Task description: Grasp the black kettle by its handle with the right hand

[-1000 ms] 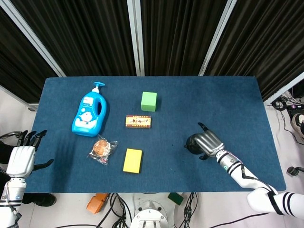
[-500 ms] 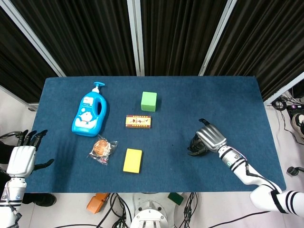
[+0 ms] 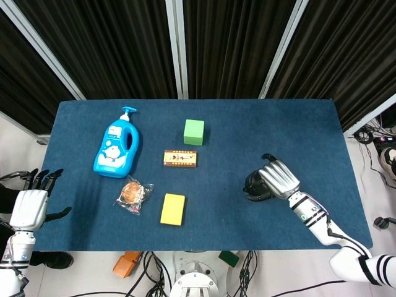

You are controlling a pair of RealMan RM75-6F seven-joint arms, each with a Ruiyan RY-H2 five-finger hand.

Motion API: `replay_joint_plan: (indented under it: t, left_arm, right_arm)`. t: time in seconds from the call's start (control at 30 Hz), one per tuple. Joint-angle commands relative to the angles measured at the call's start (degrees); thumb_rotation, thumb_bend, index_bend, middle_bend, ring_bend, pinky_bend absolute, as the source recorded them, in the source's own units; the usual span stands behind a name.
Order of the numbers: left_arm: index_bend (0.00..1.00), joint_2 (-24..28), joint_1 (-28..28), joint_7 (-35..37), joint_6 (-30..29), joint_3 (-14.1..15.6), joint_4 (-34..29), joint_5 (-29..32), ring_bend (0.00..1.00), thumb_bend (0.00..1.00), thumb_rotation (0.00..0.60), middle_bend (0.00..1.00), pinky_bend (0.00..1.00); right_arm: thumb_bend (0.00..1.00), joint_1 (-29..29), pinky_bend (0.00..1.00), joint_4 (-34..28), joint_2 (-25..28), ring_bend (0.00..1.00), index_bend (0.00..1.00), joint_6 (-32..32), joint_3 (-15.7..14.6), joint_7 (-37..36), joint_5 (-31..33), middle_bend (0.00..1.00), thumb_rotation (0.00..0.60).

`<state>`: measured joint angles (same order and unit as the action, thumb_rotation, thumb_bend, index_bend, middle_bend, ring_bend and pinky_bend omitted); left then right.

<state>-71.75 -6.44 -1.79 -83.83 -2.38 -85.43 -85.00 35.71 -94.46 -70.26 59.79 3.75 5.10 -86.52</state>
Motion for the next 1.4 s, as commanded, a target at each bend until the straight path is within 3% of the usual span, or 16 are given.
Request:
replay_joint_plan:
  t: [0.03,0.27,0.77,1.4]
  left_arm:
    - [0.13,-0.1,0.1,0.2,-0.1,0.0,0.1,0.0,0.12,0.02,0.6,0.22,0.0]
    - [0.13,-0.4,0.1,0.7,-0.1,0.0,0.8,-0.1,0.12,0.02,0.6,0.22,0.0]
    - [0.13,-0.9,0.3,1.9,-0.2,0.1,2.1,0.0,0.13,0.02,0.6,0.22,0.0]
    - [0.13,-1.1,0.1,2.1,0.3,0.1,2.6,0.2,0.12,0.02,0.6,0.22,0.0]
  right_arm:
    - [0.48,-0.4,0.33,0.3,-0.2,1.0,1.0,0.7,-0.3,-0.4,-0.7,1.0,0.343]
    - [0.52,-1.0,0.36,0.5,-0.9,1.0,1.0,2.1,-0.5,0.6,-1.9,1.0,0.355]
    - [0.55,0.4,0.55,0.5,-3.8,1.0,1.0,1.0,0.7,8.1,-1.5,1.0,0.497]
    - [0.55,2.7,0.56,-0.3,-5.8,1.0,1.0,-1.4,1.7,16.0,0.2,1.0,0.512]
